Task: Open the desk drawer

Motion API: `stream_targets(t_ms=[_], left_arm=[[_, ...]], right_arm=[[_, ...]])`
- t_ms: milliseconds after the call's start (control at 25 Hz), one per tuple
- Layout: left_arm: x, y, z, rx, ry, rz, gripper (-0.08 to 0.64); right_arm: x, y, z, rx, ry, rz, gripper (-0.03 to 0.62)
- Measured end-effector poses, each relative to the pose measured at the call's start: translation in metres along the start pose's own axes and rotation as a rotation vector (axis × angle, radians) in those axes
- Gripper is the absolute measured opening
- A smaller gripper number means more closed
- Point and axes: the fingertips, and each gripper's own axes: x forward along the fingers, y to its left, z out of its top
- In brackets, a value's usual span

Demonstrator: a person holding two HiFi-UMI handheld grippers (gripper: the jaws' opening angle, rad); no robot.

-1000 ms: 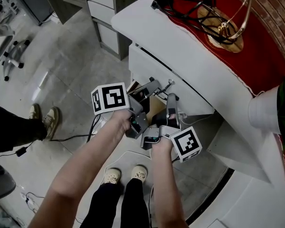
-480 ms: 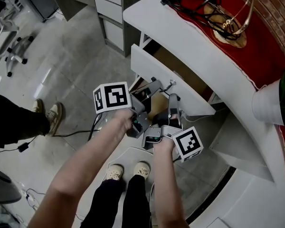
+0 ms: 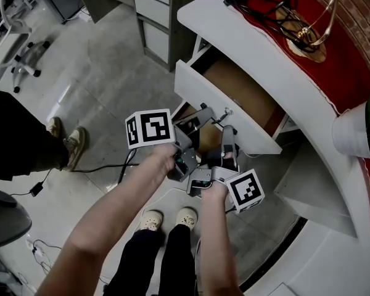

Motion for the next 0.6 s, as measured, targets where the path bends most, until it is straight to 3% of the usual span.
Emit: stream_targets(t_ms=[600], left_arm=[[-0.046,0.000,-0.021,-0.004,0.028,0.005,0.051]], right_arm=[[-0.040,0.007,-0.033,-0.008,0.007,-0.031,0.071]])
